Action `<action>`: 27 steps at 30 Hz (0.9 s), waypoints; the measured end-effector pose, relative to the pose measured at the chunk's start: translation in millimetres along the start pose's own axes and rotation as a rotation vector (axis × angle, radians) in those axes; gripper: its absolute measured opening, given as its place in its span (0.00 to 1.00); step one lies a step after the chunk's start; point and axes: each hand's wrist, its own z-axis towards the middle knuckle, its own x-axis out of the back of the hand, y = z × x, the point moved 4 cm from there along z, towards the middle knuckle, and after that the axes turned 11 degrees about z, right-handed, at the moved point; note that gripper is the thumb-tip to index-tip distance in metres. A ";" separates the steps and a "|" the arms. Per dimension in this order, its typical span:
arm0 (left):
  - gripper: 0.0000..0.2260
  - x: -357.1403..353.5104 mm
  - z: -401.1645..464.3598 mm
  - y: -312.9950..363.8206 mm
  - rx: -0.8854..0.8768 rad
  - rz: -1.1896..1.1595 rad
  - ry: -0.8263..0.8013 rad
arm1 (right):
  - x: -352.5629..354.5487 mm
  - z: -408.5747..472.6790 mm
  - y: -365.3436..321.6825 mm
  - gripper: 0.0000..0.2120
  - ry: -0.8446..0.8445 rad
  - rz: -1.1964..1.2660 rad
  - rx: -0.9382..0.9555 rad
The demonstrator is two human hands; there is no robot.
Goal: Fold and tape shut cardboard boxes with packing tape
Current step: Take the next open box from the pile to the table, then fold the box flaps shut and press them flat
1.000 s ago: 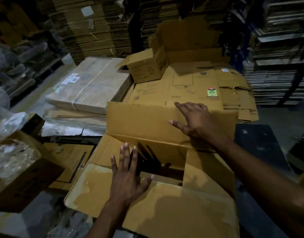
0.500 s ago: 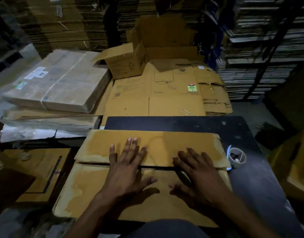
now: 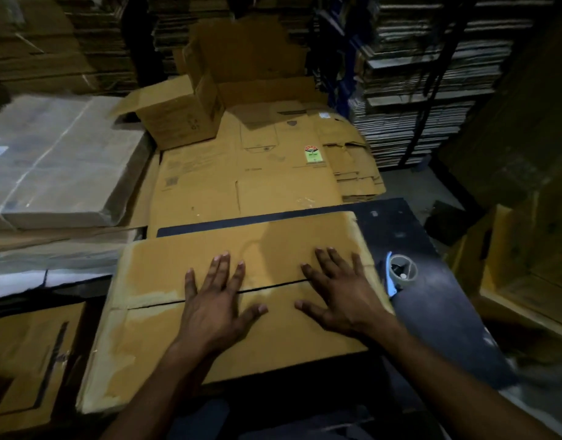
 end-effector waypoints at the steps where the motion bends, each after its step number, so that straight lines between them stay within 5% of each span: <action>1: 0.51 2.3 8.5 1.5 0.015 -0.010 -0.024 | -0.6 11.5 0.7 0.42 0.008 0.022 0.006; 6: 0.57 17.2 48.8 81.3 -0.123 -0.043 -0.101 | 38.3 20.3 35.5 0.18 0.296 0.360 0.057; 9: 0.59 19.2 54.7 97.8 -0.079 0.005 -0.071 | 65.2 17.3 122.1 0.19 0.497 0.352 -0.105; 11: 0.59 21.9 54.8 97.1 -0.048 0.024 -0.041 | 56.7 30.4 193.9 0.24 0.348 0.173 -0.194; 14: 0.59 25.3 52.8 97.1 -0.037 0.026 -0.021 | -1.7 55.6 279.2 0.28 -0.165 -0.140 -0.201; 16: 0.58 24.8 51.9 95.0 -0.031 0.040 -0.015 | -32.4 62.6 304.7 0.26 -0.325 -0.254 -0.192; 23: 0.55 17.8 49.8 101.7 -0.005 0.045 0.020 | -21.9 72.7 315.1 0.15 -0.218 -0.224 -0.228; 27: 0.56 19.5 50.9 116.1 0.017 0.027 0.003 | 10.9 73.7 349.3 0.14 0.016 0.029 -0.314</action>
